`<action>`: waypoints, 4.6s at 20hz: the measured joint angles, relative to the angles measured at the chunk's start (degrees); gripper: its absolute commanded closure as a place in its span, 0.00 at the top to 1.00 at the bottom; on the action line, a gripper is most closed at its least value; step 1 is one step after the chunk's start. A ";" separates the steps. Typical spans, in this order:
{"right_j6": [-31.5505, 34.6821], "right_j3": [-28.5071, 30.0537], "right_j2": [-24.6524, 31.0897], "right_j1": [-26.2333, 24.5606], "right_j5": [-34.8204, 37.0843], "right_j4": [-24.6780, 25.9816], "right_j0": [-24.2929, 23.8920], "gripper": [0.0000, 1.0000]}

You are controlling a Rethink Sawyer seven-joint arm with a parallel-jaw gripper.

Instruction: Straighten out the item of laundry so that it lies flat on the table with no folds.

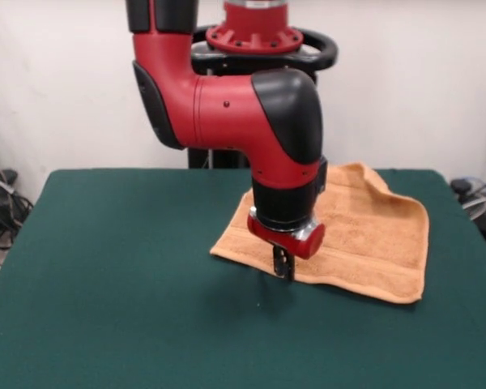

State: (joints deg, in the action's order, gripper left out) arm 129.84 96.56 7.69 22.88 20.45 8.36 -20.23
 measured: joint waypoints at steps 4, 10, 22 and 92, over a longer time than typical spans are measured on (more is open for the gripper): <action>0.00 0.76 0.00 0.21 -0.95 0.01 -0.40 0.00; 0.00 3.28 -0.02 1.54 -1.50 0.04 -0.69 0.00; 0.00 9.84 -0.02 5.95 -2.02 0.03 -0.66 0.00; 0.00 13.48 -0.32 14.07 -0.64 -0.82 1.93 0.00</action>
State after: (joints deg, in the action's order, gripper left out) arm 129.84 110.04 7.36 36.95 19.81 7.53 -18.30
